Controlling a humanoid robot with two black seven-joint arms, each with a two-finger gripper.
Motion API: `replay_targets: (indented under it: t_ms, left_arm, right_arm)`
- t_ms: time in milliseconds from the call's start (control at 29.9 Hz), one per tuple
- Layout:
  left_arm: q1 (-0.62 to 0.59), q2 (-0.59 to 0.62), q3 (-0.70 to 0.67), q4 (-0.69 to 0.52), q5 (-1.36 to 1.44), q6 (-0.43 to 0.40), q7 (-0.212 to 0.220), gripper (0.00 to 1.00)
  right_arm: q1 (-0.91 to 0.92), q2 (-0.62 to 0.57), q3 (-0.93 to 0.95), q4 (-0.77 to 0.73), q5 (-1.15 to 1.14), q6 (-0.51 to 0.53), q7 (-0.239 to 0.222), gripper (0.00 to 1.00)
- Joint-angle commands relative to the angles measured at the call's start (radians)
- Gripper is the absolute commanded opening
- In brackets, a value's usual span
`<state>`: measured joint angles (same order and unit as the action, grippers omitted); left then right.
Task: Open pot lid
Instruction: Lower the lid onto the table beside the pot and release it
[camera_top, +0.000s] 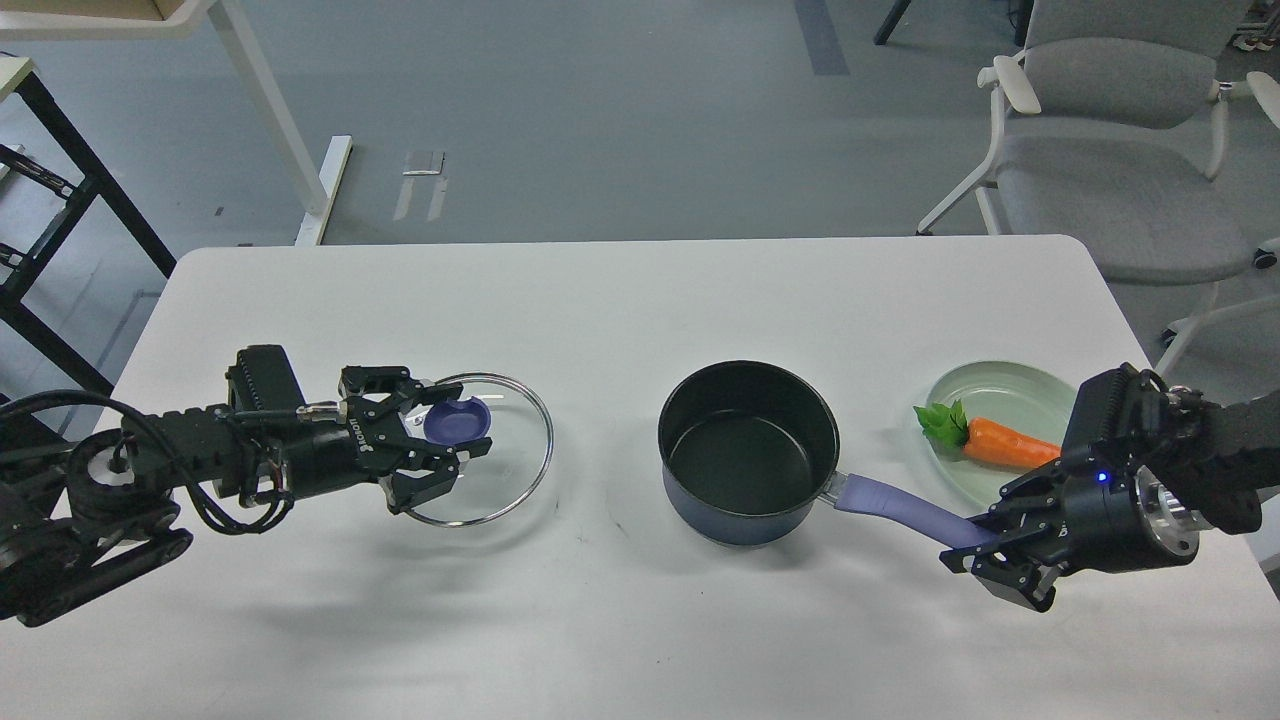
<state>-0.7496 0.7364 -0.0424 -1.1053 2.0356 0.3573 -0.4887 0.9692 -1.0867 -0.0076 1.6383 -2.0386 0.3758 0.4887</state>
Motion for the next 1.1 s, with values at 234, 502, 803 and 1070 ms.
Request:
replay_targets:
  t_ms: [234,502,803,1070]
  left_arm:
    - [0.012,-0.005,0.001,0.056,0.006,0.000,0.000,0.57]
    - [0.026,-0.003,0.001,0.056,0.000,-0.001,0.000,0.75]
    - [0.024,0.011,-0.001,0.039,-0.017,-0.008,0.000,0.95]
    - [-0.025,0.130,-0.040,-0.205,-0.689,-0.311,0.000,0.99]
  right_arm:
    - [-0.001,-0.001,0.000,0.000,0.000,0.000,0.000,0.32]
    - [0.000,-0.001,0.000,0.000,0.001,0.000,0.000,0.33]
    - [0.000,-0.001,0.000,0.000,0.001,0.000,0.000,0.33]
    - [0.000,-0.001,0.000,0.000,0.003,0.000,0.000,0.33]
